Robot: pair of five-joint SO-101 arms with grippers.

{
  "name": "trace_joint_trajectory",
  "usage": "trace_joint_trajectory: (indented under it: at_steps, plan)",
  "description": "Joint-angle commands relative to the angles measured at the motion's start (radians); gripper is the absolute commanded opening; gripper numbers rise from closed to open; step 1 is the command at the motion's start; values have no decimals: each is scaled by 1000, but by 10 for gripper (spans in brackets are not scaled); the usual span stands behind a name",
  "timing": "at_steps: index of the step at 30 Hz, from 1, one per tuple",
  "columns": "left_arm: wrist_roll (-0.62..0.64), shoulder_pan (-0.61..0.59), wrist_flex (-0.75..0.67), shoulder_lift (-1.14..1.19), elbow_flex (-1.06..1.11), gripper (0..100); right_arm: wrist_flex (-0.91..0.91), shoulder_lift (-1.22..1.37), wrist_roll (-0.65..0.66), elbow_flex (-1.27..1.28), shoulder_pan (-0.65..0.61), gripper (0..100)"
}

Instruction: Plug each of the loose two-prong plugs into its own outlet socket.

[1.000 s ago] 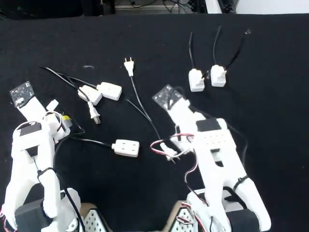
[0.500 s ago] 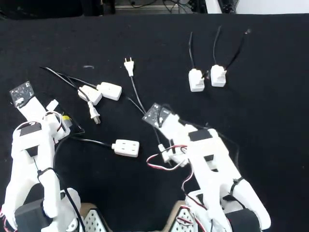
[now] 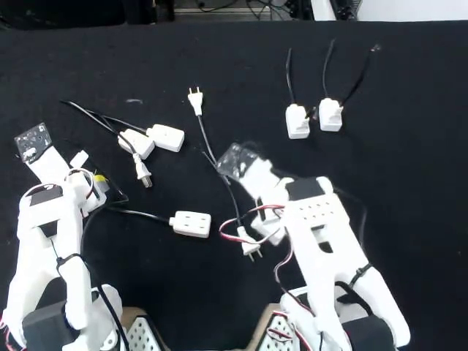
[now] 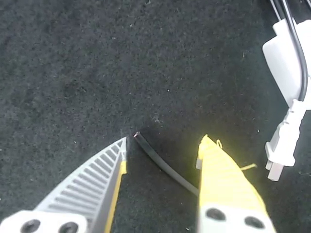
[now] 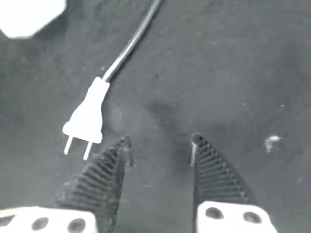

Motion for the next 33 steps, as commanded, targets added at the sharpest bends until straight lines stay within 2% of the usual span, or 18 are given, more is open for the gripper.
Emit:
trace_joint_trajectory:
  at_steps: [1, 5, 10, 13, 20, 23, 26, 33]
  plan:
    - [-12, 7, -12, -20, -8, 241, -11, 7, -57, -44, -35, 177]
    - [-12, 5, -12, -20, -8, 241, -72, 5, -72, 24, -158, 175]
    - [-12, 7, -12, -20, -7, 241, -140, 5, -262, 70, -295, 174]
    - [-12, 5, -12, -20, -7, 241, -235, 7, -336, 120, -315, 174]
    - [-12, 4, -12, -20, -7, 241, -422, 7, -341, 254, -308, 173]
    - [-12, 4, -12, -20, -5, 241, -420, 7, -341, 263, -276, 158]
    - [-12, 4, -12, -20, -5, 241, -413, 7, -327, 263, -216, 16]
    - [-12, 2, -12, -20, -5, 241, -414, -2, -222, 251, 29, 14]
